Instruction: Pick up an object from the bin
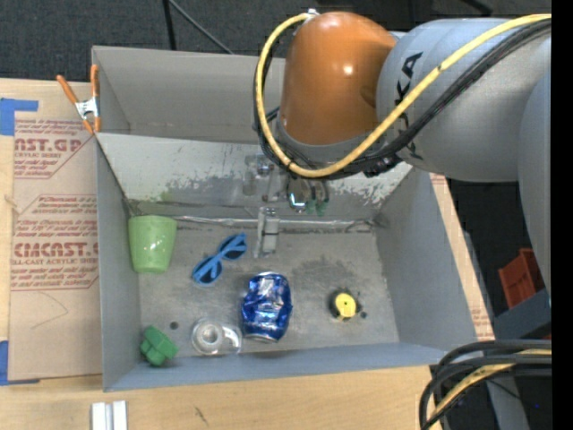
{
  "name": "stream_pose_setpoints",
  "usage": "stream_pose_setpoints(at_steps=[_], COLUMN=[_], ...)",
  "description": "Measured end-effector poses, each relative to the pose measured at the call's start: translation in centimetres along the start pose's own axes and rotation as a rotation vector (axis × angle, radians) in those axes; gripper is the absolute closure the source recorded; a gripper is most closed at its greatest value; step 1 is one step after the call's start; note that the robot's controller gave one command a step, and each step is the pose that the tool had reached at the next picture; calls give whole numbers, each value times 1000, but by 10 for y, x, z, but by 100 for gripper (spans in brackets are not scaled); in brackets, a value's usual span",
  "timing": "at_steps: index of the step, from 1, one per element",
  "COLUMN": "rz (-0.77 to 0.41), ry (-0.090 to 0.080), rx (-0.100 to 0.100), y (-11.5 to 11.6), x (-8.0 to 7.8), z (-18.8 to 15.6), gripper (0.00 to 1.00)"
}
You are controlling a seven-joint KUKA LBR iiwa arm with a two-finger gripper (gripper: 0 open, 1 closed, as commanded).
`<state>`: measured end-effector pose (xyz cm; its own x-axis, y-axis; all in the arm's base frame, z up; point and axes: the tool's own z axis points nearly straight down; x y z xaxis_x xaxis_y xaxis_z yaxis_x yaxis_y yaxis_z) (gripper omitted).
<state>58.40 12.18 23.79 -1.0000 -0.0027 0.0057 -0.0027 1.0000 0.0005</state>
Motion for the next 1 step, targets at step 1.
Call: stream_pose_setpoints(at_steps=[1], rz=[-460], ry=[-2], rx=[1], y=[20], x=[-4], z=[171], gripper=[0])
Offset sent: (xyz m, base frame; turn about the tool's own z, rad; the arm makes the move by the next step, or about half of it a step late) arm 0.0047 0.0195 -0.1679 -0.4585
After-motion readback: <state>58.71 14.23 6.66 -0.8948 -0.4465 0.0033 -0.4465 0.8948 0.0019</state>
